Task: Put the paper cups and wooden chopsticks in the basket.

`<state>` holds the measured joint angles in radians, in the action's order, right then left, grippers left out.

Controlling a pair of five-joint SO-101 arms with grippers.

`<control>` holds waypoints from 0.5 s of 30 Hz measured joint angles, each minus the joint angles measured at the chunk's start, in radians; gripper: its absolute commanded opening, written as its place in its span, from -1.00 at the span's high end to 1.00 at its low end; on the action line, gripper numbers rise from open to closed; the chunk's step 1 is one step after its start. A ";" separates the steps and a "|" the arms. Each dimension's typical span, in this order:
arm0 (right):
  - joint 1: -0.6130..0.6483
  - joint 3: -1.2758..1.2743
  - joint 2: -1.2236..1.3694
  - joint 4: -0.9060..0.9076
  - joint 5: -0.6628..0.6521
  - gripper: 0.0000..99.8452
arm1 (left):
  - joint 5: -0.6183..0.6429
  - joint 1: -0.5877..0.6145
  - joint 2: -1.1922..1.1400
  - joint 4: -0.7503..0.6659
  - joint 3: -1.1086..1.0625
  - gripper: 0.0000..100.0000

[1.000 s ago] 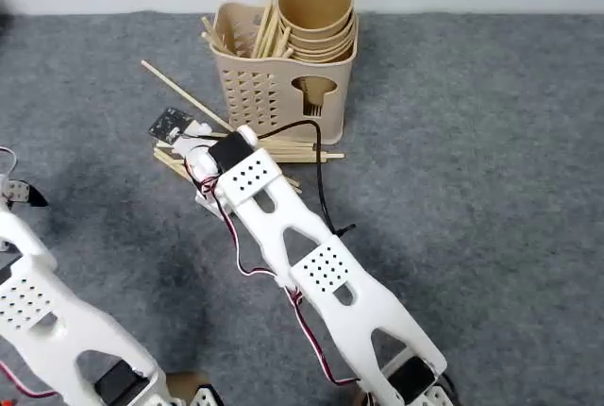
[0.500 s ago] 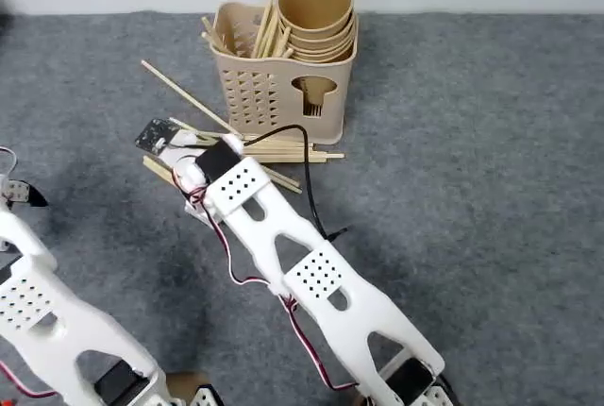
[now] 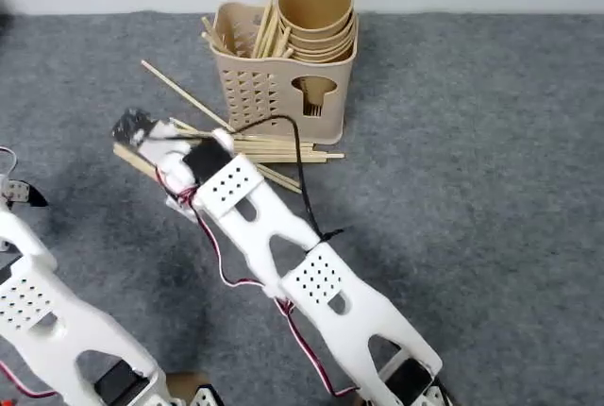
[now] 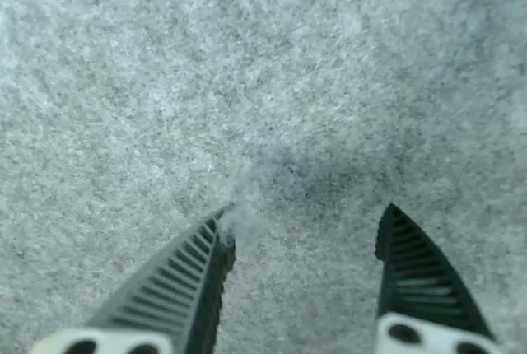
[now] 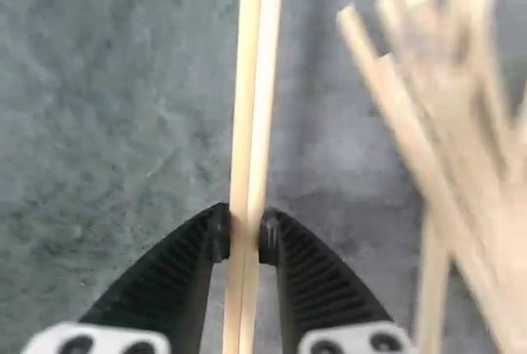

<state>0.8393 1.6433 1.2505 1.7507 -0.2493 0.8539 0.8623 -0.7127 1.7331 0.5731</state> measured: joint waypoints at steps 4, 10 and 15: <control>0.003 0.000 -0.084 0.003 0.000 0.99 | 0.000 0.000 0.000 0.000 0.000 0.47; 0.003 0.000 -0.207 -0.011 0.048 0.99 | 0.000 0.000 0.000 0.000 0.000 0.47; 0.003 0.000 -0.308 -0.216 0.196 0.99 | 0.000 0.000 0.000 0.000 0.000 0.47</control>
<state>0.8424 1.6433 0.9421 1.5344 -0.0529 0.8539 0.8623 -0.7127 1.7331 0.5731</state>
